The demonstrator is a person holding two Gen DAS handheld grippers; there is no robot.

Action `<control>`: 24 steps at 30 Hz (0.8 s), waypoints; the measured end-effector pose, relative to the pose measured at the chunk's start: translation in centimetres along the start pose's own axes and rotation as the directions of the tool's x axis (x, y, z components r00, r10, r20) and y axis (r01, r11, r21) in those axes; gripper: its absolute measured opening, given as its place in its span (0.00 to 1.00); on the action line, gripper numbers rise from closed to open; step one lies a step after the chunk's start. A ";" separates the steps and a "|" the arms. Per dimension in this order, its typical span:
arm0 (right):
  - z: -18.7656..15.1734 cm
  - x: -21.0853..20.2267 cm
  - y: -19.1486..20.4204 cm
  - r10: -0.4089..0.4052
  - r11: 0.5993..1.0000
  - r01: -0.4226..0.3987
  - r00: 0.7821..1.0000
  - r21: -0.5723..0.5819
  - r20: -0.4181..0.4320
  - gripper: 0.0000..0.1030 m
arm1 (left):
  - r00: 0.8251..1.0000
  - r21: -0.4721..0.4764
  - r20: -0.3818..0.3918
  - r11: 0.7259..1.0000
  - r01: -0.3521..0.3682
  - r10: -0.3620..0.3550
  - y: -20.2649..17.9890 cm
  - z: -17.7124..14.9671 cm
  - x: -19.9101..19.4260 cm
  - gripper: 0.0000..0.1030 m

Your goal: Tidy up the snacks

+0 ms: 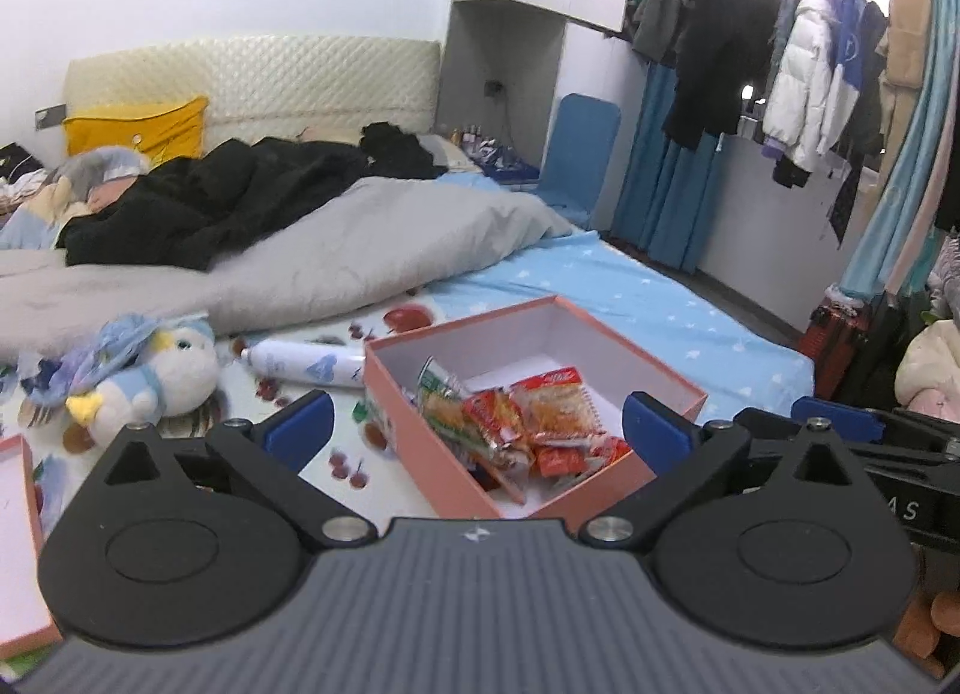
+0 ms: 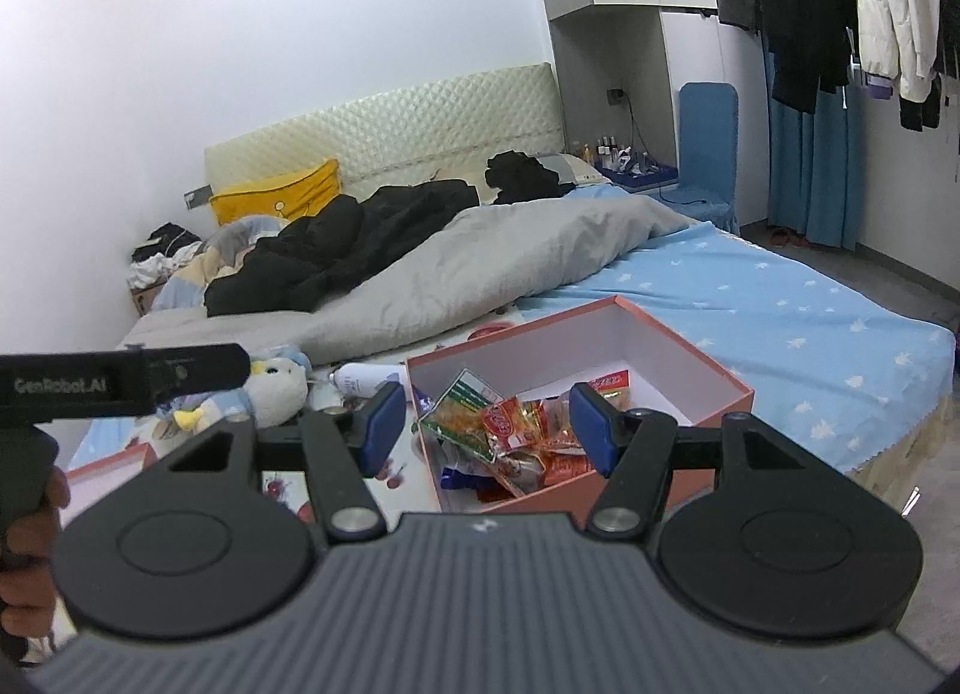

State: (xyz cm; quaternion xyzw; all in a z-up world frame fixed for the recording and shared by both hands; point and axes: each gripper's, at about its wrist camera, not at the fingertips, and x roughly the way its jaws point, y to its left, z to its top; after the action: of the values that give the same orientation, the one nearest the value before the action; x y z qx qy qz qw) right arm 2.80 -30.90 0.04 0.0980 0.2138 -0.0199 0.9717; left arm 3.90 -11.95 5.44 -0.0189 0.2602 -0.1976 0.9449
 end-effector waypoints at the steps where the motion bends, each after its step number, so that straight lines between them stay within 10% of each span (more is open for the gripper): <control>1: -0.3 0.0 0.1 0.000 1.000 0.000 1.000 -0.002 -0.001 0.61 | 1.000 -0.011 0.000 1.000 -0.010 0.010 0.1 -0.4 -0.1 1.00; 8: -1.4 0.8 0.4 0.015 1.000 -0.014 0.999 0.008 -0.038 0.61 | 0.998 -0.057 -0.034 0.997 -0.054 0.052 1.1 -1.7 0.2 1.00; 15: -1.6 1.3 -0.1 -0.001 1.000 0.002 0.998 0.019 -0.057 1.00 | 0.997 -0.061 -0.045 0.996 -0.068 0.065 1.4 -1.7 0.5 1.00; 24: -1.6 0.8 -0.6 -0.027 0.999 0.029 0.999 0.043 -0.030 1.00 | 0.996 -0.079 -0.041 0.994 -0.078 0.075 1.8 -1.5 0.3 1.00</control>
State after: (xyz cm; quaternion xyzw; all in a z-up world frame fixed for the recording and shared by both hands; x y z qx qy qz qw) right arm 2.87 -31.14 -1.79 0.1164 0.2291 -0.0368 0.9657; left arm 4.01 -10.31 3.74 -0.0431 0.2864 -0.1512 0.9451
